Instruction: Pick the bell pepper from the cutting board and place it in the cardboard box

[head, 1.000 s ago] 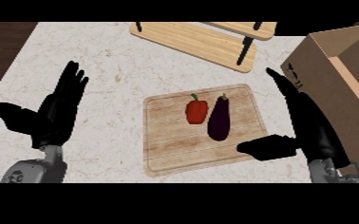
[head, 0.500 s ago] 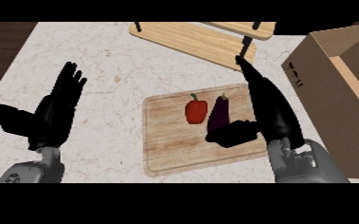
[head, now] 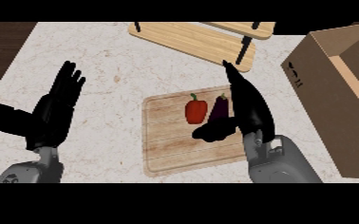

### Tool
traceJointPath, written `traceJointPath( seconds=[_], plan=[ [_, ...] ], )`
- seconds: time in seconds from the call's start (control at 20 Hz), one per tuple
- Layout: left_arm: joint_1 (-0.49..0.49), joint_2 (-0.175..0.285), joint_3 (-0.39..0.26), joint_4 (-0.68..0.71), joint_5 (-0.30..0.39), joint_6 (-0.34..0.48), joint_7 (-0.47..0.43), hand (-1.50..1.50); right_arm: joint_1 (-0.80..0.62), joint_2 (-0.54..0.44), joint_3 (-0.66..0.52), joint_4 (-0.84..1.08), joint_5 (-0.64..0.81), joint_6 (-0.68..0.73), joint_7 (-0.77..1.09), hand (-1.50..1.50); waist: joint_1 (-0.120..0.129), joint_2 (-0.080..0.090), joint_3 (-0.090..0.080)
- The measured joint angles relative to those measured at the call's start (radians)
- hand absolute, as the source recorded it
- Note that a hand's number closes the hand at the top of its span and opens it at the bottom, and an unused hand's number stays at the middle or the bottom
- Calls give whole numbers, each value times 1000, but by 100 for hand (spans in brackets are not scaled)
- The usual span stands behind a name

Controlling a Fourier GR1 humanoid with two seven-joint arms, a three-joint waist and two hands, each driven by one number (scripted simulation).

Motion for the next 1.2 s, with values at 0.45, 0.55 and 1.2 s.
traceJointPath(
  seconds=[0.45, 0.55, 1.2],
  plan=[
    [-9, -32, 3, -14, -35, 4, 22, 0, 11, 98, -8, 82, 113, -13, -20, -150, -1, 0, 0],
    [-8, -31, 10, -27, -36, -1, 34, 0, 1, 109, -24, 108, 111, -15, -28, -150, 0, 0, 0],
    [11, -50, 45, -24, -51, -48, 23, 0, 14, 124, -3, 250, 132, -67, -69, -150, 0, 0, 0]
  ],
)
